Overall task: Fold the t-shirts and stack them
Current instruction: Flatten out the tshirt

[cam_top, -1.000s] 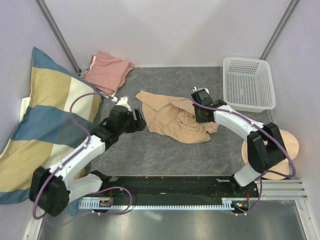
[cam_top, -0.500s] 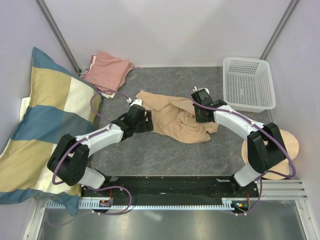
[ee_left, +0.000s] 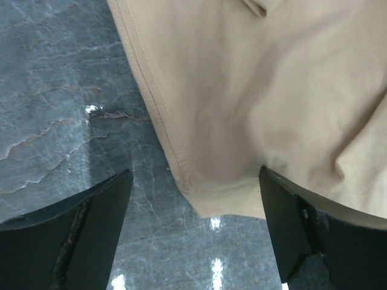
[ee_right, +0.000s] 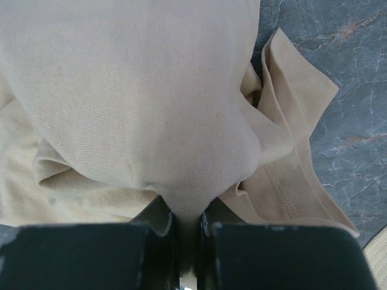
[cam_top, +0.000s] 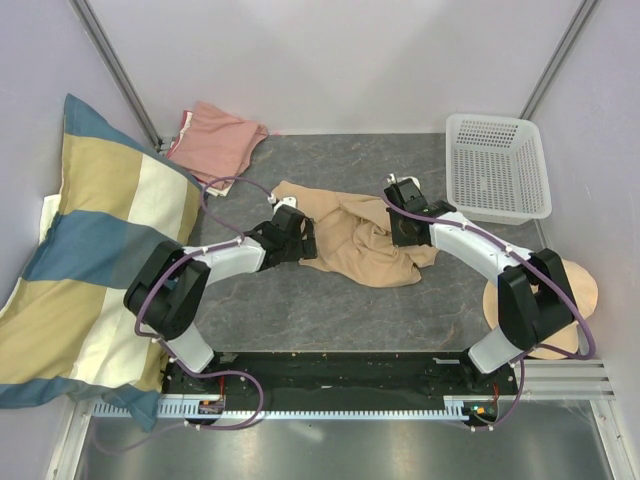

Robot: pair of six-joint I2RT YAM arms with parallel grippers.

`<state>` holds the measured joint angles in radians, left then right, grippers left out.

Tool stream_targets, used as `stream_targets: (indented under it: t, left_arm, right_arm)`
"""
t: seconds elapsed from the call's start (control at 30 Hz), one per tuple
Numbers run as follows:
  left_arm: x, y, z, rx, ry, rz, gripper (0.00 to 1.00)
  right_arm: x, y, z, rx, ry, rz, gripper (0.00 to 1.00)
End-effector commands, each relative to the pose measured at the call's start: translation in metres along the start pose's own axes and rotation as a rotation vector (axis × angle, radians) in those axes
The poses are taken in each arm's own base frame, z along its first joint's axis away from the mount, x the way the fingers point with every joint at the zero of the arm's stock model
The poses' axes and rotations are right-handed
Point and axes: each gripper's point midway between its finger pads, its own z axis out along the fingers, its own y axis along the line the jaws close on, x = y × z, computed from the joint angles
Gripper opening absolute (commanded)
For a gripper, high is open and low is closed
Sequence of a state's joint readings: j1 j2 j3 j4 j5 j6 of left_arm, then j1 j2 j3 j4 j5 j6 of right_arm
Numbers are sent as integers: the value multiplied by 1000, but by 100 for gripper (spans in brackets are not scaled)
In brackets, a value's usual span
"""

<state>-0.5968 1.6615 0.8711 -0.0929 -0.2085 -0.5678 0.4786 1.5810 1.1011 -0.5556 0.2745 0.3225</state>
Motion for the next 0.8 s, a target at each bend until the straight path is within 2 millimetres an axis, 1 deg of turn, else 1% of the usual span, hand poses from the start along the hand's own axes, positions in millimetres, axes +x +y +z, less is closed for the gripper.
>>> stream_targets:
  t: [0.0,0.03,0.07,0.13,0.17,0.23,0.27,0.33,0.37,0.47,0.5,0.53,0.6,0.63,0.67,0.7,0.73,0.77]
  left_arm:
    - [-12,-12,9,12,-39,-34,87]
    - [-10,-12,10,12,-31,-34,85]
    - [-8,-13,12,14,-26,-36,81]
    - [-4,-15,16,20,-14,-35,75]
    - [-3,-15,17,21,-12,-41,66]
    - [0,-17,20,25,-4,-40,53]
    - [0,-17,20,27,-4,-45,40]
    - [2,-19,23,32,4,-46,29]
    - [3,-19,23,31,6,-47,18]
    - [3,-19,22,31,5,-48,2]
    - [3,-19,21,31,7,-46,2]
    - [-5,-21,14,44,-13,-49,2]
    - [-13,-22,3,45,-29,-37,2]
    - [-30,-25,-11,55,-74,-39,2]
    - [-39,-26,-21,58,-99,-30,2]
    - [-43,-23,-31,48,-106,-21,2]
    - [-56,-23,-42,44,-142,-20,2]
    - [-74,-26,-64,65,-198,-18,2]
  right_arm:
    - [-6,-4,-10,5,-34,16,0]
    - [-6,-3,-10,3,-35,17,0]
    - [-6,-4,-11,6,-36,17,0]
    - [-4,-5,-11,10,-33,14,0]
    - [-4,-7,-11,14,-34,14,0]
    - [-3,-8,-11,18,-32,13,0]
    - [-2,-8,-12,19,-31,11,0]
    - [-3,-9,-13,24,-36,11,1]
    - [0,-10,-12,25,-30,9,1]
    - [2,-12,-12,33,-28,6,1]
    - [3,-12,-11,34,-25,7,1]
    - [5,-12,-11,35,-25,7,1]
    - [5,-13,-12,36,-24,9,1]
    - [5,-14,-12,40,-29,12,2]
    - [4,-14,-13,39,-32,11,3]
    - [2,-15,-14,47,-39,14,7]
    - [0,-16,-15,50,-46,17,12]
    - [-3,-16,-16,51,-54,18,20]
